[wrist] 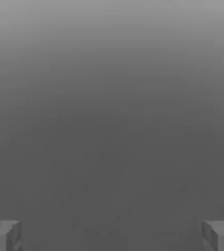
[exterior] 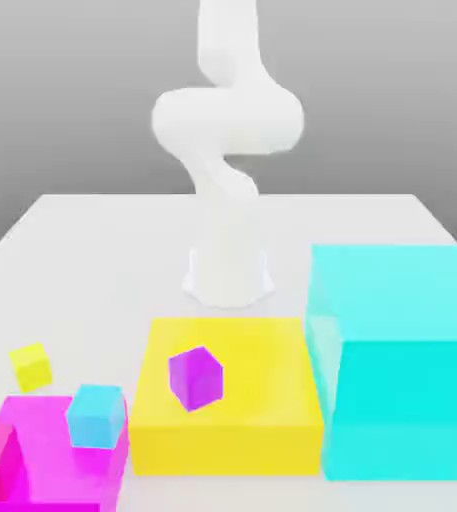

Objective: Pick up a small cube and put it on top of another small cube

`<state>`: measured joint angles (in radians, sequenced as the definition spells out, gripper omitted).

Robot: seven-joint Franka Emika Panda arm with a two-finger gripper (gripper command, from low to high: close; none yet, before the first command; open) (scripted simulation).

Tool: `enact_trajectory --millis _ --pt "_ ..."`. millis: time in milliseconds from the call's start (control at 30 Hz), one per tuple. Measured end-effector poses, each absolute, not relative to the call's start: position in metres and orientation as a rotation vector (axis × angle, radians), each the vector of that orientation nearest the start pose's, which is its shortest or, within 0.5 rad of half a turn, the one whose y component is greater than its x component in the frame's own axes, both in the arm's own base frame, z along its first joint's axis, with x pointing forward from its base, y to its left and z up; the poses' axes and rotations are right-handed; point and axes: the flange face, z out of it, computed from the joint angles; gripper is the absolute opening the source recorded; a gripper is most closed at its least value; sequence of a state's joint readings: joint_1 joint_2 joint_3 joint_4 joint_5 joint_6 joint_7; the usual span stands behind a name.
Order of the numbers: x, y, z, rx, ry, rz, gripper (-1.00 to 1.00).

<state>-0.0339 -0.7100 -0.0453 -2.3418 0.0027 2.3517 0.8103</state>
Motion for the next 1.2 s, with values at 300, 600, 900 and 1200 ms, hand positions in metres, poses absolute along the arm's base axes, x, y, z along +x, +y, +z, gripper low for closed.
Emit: enact_trajectory --millis 300,600,900,1200 --pt "0.422 -0.174 0.464 -2.354 1.682 -0.563 0.00" --pt "0.334 -0.283 0.272 -2.116 2.216 -0.193 0.00" --pt "0.266 -0.304 0.148 -1.991 2.435 -0.006 0.00" --pt "0.265 -0.302 0.130 -1.988 2.435 -0.001 -1.00"
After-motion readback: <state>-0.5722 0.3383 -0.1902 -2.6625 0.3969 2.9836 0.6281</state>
